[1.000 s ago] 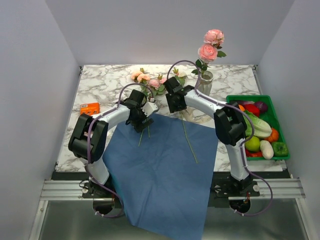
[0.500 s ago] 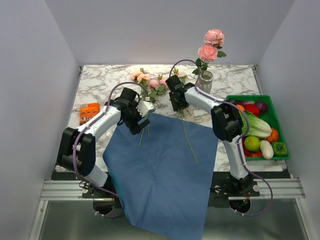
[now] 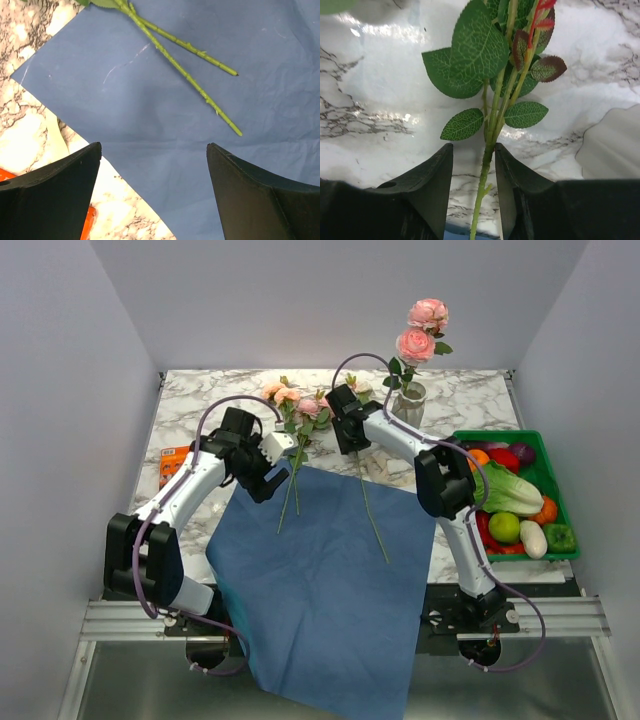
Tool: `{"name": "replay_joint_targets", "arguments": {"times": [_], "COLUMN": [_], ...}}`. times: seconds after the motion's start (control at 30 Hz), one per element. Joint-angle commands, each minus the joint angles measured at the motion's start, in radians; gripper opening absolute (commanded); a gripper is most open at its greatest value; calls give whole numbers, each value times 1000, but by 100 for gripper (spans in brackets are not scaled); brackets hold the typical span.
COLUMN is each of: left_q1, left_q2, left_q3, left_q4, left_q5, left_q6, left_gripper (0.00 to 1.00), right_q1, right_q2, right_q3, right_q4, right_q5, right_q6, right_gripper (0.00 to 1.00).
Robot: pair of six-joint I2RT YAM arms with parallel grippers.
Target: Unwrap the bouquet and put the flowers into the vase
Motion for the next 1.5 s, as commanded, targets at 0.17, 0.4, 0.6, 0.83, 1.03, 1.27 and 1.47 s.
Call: {"name": "replay_joint_targets", "arguments": {"times": [0.17,0.4,0.6,0.83,1.03,1.27,1.47], "left_q1": [62,82,88,113,149,172,182], "left_q2": [-40,-55,-71,-95,-97,-100,-89], "left_q3": [-9,-5,-8,-12,3,24,38], "left_q4": [-27,-27,-27,-32,-47,-58,-67], "left_q5": [39,54,54,68,106,128,131], "left_q6": [10,1,-2,-5,-11,-14,-11], "left_gripper": [95,95,95,96,97,99,99], "right_q1": [-4,42,99,148,154,153,85], "right_q2": [15,-89,-245,-468,-684,-1006,-1023], "right_q3": [17,-46,-115,-138,-198,-500,-444], "right_q4": [-9,42,108,198,368,1051,1252], "right_q5": [-46,-18,23,57,37,74,163], "right_q6": [-15,-34,-27,-92,-193,-495,-603], "right_gripper": [23,1,1,1,1,1,1]}}
